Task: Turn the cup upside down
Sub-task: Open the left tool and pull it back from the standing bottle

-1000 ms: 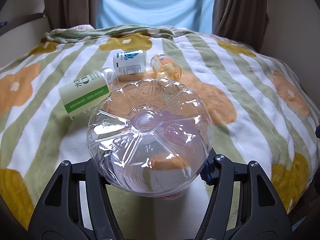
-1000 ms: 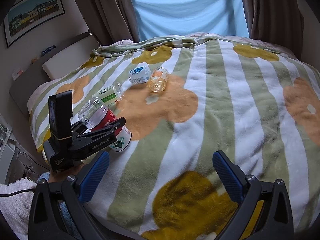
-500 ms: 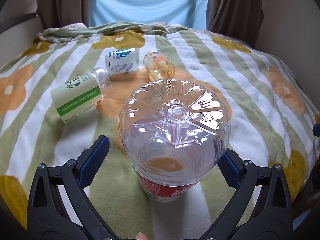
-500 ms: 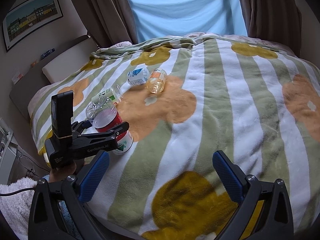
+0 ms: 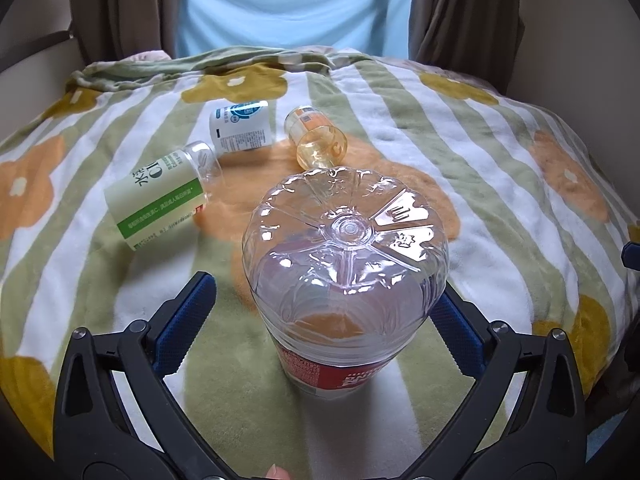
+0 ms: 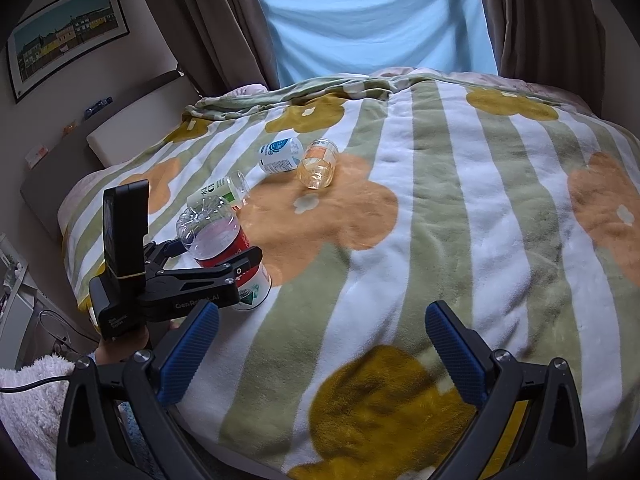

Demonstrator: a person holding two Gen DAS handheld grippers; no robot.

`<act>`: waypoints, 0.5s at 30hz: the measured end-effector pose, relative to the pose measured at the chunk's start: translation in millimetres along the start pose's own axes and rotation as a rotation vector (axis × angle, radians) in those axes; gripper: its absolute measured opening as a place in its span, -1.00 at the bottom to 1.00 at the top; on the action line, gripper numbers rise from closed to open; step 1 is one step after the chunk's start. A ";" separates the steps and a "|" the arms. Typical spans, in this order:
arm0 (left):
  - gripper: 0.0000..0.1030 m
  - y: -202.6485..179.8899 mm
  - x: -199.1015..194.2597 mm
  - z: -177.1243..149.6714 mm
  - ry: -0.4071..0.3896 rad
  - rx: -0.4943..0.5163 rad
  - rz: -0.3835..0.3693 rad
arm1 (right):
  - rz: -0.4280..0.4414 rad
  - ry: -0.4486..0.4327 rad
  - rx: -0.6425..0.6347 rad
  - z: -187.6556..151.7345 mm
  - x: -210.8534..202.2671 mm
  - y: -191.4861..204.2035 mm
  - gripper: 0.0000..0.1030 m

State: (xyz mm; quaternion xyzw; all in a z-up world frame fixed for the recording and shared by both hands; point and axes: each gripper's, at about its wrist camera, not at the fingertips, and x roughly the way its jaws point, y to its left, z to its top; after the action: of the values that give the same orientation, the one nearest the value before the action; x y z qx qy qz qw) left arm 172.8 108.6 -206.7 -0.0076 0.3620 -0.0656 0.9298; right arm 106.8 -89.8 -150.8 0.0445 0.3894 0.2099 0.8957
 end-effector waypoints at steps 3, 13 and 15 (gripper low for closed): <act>0.99 0.4 -6.7 -0.5 -0.002 0.006 -0.002 | 0.000 -0.007 -0.002 3.0 -1.4 6.0 1.00; 0.99 24.5 -103.3 8.7 -0.123 -0.018 -0.004 | -0.045 -0.135 -0.039 16.6 -46.2 44.6 1.00; 0.99 31.2 -137.2 17.9 -0.173 -0.026 -0.005 | -0.080 -0.190 -0.057 21.4 -61.8 59.4 1.00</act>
State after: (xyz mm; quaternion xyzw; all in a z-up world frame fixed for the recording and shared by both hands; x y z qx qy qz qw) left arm 88.4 156.4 -103.1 -0.0262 0.2813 -0.0625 0.9572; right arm 64.2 -59.5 -79.5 0.0231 0.2981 0.1797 0.9372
